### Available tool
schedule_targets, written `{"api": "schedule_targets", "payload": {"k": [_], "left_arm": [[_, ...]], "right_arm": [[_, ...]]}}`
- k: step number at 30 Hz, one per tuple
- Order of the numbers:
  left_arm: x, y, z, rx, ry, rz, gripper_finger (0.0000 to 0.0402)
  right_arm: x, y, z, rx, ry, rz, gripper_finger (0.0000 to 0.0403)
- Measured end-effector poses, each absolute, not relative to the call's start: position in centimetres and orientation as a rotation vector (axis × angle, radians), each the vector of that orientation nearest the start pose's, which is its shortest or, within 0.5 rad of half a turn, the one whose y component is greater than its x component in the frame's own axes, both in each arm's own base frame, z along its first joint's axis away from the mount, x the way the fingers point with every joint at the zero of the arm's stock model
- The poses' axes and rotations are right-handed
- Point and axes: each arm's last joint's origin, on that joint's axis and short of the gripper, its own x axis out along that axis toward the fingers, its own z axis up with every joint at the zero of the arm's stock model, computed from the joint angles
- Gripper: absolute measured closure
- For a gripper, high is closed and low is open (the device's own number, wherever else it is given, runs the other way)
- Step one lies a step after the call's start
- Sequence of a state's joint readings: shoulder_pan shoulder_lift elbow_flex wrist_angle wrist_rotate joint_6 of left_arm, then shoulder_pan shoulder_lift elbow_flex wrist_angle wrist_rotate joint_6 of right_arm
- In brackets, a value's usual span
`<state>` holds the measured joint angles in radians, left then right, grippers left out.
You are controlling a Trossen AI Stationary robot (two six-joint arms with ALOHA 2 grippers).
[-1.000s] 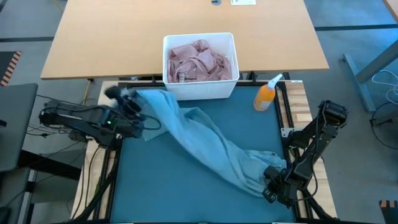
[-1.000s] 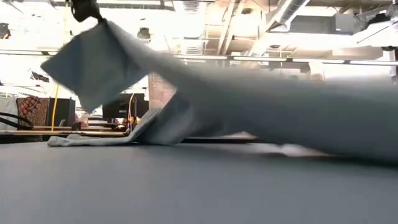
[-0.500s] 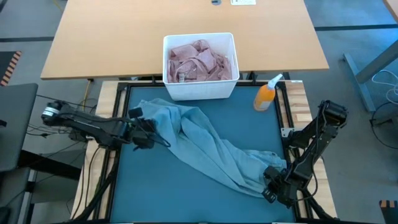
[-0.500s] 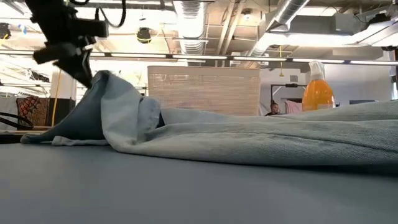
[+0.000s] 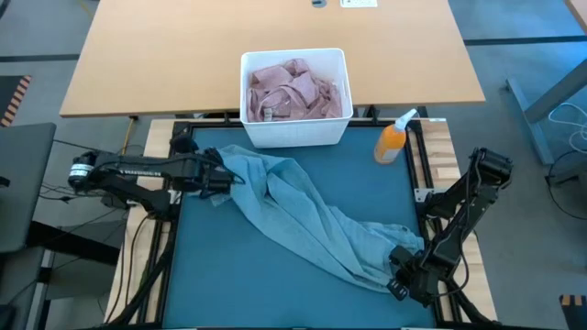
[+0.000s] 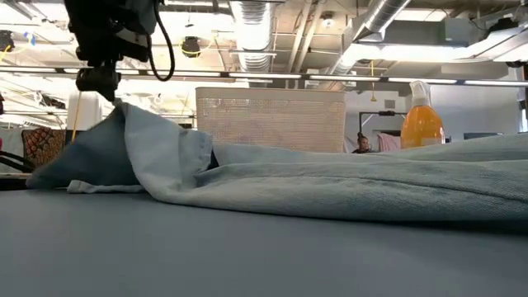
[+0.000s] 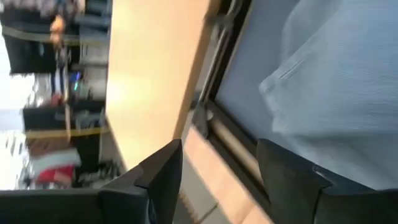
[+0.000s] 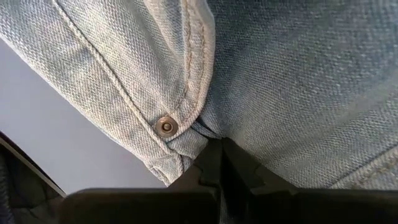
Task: Fold Laundry from Bin
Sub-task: Fold the blue pants
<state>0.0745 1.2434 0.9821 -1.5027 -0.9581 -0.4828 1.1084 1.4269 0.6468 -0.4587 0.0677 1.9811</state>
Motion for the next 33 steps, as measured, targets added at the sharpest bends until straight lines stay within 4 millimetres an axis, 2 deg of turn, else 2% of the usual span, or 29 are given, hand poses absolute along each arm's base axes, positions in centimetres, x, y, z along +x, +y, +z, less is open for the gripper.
{"api": "schedule_targets", "payload": {"k": [4,8,10,12,14,16,21,24,26,33], "left_arm": [[17.0,4.4,27.2,0.434,1.375,1.129,0.0203],[17.7,4.5,28.9,0.476,1.309,1.128,0.0205],[18.7,4.3,29.4,0.453,1.287,1.017,0.0206],[20.2,4.0,29.5,0.373,1.23,0.831,0.0207],[21.8,3.8,29.2,0.309,1.147,0.603,0.0207],[23.1,3.9,28.6,0.309,1.084,0.457,0.0207],[25.0,5.3,26.9,0.467,1.136,0.342,0.0207],[26.0,6.0,25.2,0.478,1.208,0.203,0.0207],[26.6,6.3,24.2,0.493,1.249,0.17,0.0207],[29.3,6.5,23.8,0.609,1.258,0.127,0.0207]], "right_arm": [[10.7,20.4,14.4,0.956,1.381,-0.415,0.0375],[10.9,20.3,15.0,1.007,1.434,-0.402,0.0375],[11.0,20.1,15.4,1.023,1.438,-0.388,0.0375],[11.1,19.9,15.6,1.031,1.446,-0.387,0.0375],[11.1,19.6,15.8,1.025,1.445,-0.392,0.0375],[11.2,19.3,15.9,1.003,1.445,-0.39,0.0375],[11.5,19.0,15.9,0.967,1.44,-0.369,0.0375],[11.6,19.0,15.9,0.95,1.437,-0.35,0.0375],[11.6,19.0,15.9,0.939,1.426,-0.347,0.0375],[11.6,18.7,15.8,0.909,1.387,-0.37,0.0375]]}}
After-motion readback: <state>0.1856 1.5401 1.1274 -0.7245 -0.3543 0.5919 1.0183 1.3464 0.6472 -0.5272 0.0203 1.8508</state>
